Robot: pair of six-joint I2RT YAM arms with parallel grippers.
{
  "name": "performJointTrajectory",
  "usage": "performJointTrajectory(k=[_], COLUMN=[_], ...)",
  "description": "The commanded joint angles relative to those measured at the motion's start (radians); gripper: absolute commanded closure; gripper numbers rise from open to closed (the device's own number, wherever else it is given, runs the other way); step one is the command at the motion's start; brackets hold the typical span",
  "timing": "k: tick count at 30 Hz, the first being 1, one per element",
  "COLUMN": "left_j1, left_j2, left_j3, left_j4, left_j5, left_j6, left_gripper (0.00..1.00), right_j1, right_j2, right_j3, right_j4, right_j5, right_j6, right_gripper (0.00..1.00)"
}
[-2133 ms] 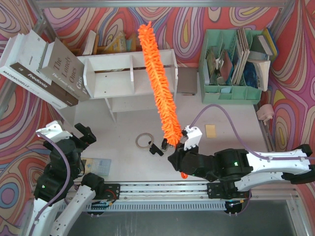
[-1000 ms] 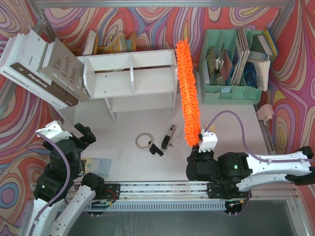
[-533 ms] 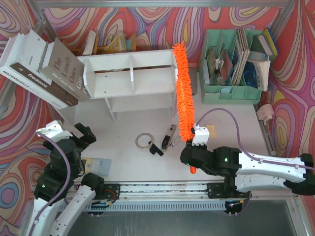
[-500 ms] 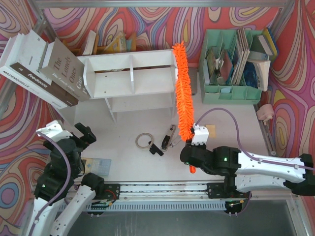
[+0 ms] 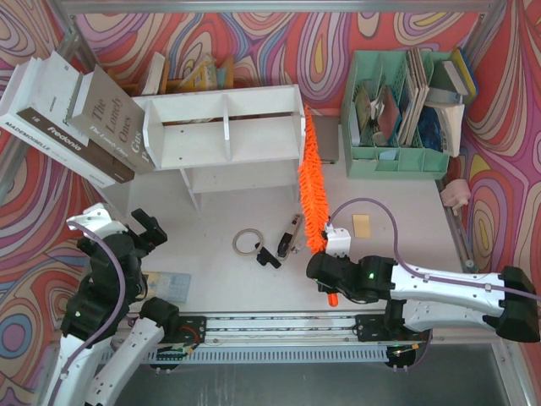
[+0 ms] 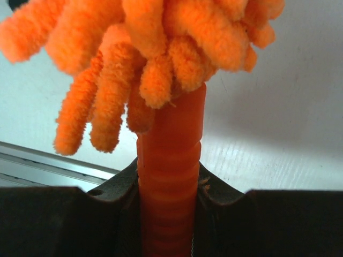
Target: Dust the bookshelf with a duster
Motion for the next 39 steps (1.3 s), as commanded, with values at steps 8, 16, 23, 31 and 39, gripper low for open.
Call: performJointTrajectory(k=[8,16,23,31,39], left_j1=[-0.002,-0.003,-0.004,-0.004,-0.004], left_j2=[-0.021,-0.026,-0.028,-0.026,-0.016], left_j3=[0.018,0.018,0.019,0.017,0.018], left_j4=[-0.022,-0.022,-0.021,-0.019,-0.017], left_j5=[-0.023,-0.016,-0.008,-0.005,-0.005], left_j6=[-0.009,-0.011,-0.012,-0.011,-0.009], left_gripper=[0.02,0.02,0.02,0.02,0.02], right_j1=[-0.019,-0.023,-0.022,-0.023,-0.022], right_j2=[0.079,0.028,-0.034,-0.051,-0.05], right_j3=[-0.046,0.23,0.417,0.392,0.291], right_j4=[0.118,-0.079,-0.17,-0.212,-0.17], right_j5=[-0.108,0.072,0.146,0.183,0.142], right_j6=[-0.068,-0.154,-0.191,-0.149,-0.104], right_gripper=[1.0,1.0,1.0,1.0,1.0])
